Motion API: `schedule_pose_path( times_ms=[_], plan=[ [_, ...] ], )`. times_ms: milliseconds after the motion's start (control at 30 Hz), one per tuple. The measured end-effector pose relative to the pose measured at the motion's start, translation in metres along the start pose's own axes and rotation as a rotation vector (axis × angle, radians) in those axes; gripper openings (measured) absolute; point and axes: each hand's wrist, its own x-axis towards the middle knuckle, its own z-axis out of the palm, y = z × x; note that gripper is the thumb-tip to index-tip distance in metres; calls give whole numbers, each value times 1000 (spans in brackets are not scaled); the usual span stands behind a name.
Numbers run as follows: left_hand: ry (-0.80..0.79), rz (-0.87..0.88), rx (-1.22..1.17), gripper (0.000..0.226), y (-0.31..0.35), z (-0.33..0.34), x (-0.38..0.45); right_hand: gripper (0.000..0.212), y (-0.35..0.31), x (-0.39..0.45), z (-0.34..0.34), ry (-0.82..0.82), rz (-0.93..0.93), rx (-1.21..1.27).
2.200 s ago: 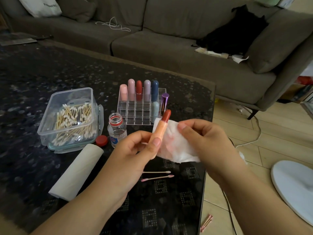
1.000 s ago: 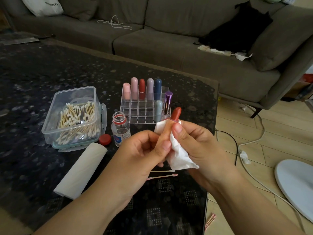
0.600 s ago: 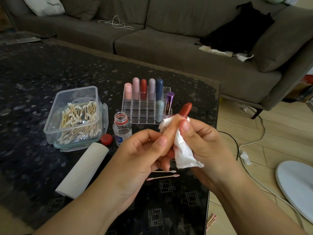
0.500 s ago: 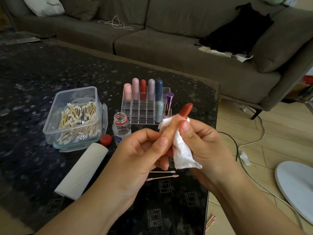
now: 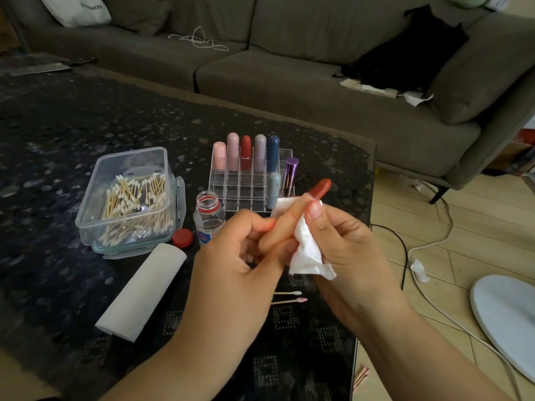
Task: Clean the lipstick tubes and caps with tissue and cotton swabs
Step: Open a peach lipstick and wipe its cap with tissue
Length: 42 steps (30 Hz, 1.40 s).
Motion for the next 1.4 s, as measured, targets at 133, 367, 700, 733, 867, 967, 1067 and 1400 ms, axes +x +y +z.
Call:
schedule_pose_path(
  times_ms=[133, 367, 700, 733, 867, 967, 1067, 1400],
  plan=[
    [-83, -75, -74, 24, 3, 1, -1, 40, -2, 0, -2, 10, 6, -17],
    [-191, -400, -476, 23, 9, 1, 0, 40, -5, -1, -9, -57, -13, -29],
    [-176, -286, -395, 12, 3, -4, 5, 32, -11, 0, -21, -140, 39, -66],
    [-177, -276, -385, 12, 2, -5, 5, 33, -11, 1, -21, -154, 34, -57],
    [-181, -246, -364, 9, 1, -5, 5, 33, -12, 0, -18, -219, 26, -42],
    [-140, -200, -332, 16, 0, -3, 4, 33, -11, 0, -17, -187, -12, -98],
    [-73, -140, -251, 24, 3, -1, 3, 33, -4, 0, -16, -94, -49, -206],
    [-128, -264, -280, 30, 12, 3, -2, 29, 0, -2, -12, -40, -94, -294]
  ],
)
